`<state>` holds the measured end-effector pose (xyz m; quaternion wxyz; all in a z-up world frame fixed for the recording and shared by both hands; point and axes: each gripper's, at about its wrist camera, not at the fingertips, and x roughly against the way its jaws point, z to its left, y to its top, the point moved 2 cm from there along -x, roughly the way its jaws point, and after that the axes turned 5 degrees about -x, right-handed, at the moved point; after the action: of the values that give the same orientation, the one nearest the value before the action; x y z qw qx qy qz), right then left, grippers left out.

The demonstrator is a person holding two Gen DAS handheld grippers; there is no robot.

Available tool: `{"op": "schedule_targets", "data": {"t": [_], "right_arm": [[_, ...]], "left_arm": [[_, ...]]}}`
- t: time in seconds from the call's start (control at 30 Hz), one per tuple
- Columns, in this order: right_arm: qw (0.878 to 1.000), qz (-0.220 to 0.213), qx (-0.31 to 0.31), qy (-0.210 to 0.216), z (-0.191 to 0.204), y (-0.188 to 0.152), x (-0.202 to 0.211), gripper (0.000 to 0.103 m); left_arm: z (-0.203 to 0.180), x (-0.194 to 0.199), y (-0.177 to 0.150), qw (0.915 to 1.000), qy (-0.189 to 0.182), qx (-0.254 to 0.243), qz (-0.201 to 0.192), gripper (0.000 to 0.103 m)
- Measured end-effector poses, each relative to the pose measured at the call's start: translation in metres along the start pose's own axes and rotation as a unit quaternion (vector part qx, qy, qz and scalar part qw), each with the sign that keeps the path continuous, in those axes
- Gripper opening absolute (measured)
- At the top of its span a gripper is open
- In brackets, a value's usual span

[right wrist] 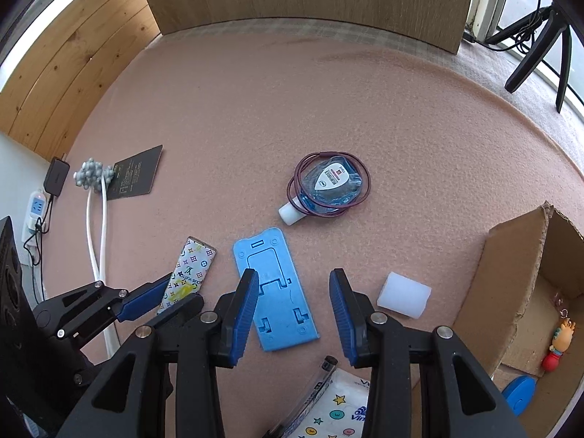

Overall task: Organize objects
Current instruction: 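Grasp the patterned lighter with the left gripper while the right gripper grasps the blue phone stand, then carry the lighter and phone stand into the box and open both grippers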

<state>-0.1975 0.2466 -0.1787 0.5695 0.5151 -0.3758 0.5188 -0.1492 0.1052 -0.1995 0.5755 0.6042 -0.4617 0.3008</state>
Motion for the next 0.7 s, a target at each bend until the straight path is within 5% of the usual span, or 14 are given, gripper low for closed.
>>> {"op": "schedule_targets", "data": {"t": [0.23,0.33,0.7], "right_arm": [[0.998,0.0,0.053,-0.035,0.023,-0.008,-0.009,0.044],[0.995,-0.011,0.074,-0.058,0.031,-0.012,-0.009,0.036],[0.999,-0.045,0.014,0.002,0.017,-0.028,0.019,0.034]], "left_arm": [[0.021,0.007,-0.012,0.9982,-0.033,0.051,-0.002,0.017],[0.023,0.011,-0.016,0.9979,-0.034,0.055,-0.002,0.017],[0.031,0.022,-0.027,0.9961,-0.042,0.077,-0.007,0.011]]}}
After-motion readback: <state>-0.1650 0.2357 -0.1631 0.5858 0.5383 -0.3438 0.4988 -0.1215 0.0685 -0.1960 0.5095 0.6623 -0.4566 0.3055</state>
